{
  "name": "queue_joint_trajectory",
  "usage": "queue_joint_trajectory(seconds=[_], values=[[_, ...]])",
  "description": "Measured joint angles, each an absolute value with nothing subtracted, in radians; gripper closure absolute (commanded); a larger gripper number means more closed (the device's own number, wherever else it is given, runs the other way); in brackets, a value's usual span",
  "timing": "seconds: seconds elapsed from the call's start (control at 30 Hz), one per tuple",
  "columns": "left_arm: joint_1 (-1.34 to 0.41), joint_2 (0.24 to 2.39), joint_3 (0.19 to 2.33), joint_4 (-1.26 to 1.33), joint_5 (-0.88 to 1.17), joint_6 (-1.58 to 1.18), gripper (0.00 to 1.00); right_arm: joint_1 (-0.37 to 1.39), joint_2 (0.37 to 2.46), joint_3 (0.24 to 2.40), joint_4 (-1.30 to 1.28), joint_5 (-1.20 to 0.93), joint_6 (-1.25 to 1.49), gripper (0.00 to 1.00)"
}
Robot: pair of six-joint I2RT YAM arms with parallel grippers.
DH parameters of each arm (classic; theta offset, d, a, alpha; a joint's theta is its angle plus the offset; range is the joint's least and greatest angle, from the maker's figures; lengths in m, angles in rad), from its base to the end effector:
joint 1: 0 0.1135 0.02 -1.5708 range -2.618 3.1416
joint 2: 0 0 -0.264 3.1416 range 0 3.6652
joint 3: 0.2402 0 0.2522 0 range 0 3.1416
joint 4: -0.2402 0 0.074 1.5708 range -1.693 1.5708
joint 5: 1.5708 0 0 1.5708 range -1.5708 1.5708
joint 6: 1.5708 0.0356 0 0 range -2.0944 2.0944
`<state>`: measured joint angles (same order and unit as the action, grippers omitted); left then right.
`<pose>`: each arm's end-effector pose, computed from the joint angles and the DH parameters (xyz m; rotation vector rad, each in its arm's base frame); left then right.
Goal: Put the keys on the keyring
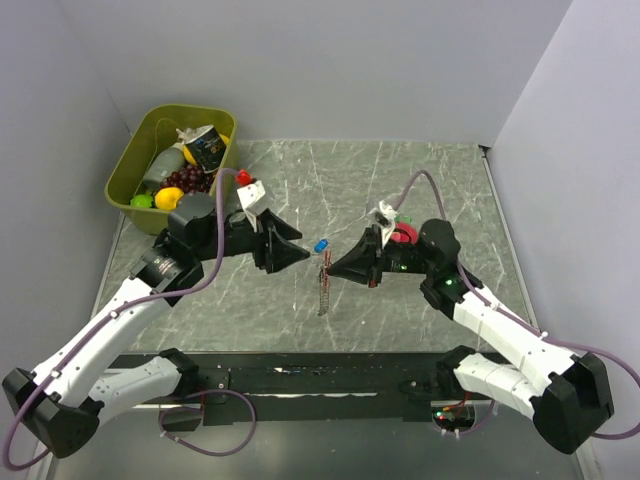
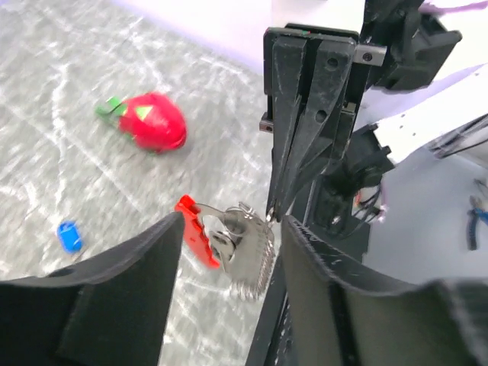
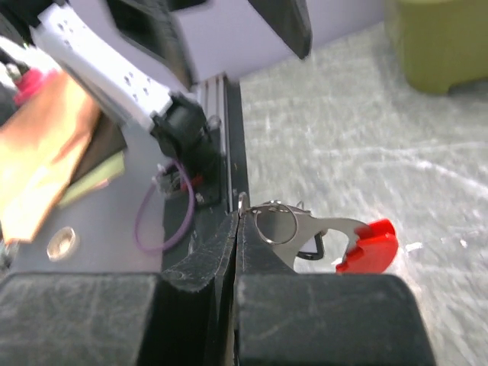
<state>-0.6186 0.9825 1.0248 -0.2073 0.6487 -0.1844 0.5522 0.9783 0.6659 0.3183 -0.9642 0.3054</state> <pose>0.1641 -0.1432 0.3866 0.8751 1.6226 -1.1358 0.1706 0.1395 0.3149 -1.0034 1.4421 1.3901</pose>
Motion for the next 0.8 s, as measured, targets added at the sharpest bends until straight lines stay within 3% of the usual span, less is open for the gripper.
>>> queue_joint_trajectory(seconds=[0.2,0.37,0.6,0.8], values=[[-0.582,1.016,0.918,-0.004,0.815,-0.303,0.52,0.552,0.95,0.589,0.584,-0.907,0.483,1.0],[-0.582,1.028,0.87,0.113,0.895,-0.371,0.54,0.552,0.952,0.554,0.749,-0.868,0.591,1.0],[-0.582,1.025,0.868,0.228,0.938,-0.418,0.55,0.552,0.968,0.551,0.846,-0.848,0.665,1.0],[-0.582,1.025,0.868,0.263,0.95,-0.437,0.63,0.552,0.98,0.551,0.854,-0.838,0.686,1.0]])
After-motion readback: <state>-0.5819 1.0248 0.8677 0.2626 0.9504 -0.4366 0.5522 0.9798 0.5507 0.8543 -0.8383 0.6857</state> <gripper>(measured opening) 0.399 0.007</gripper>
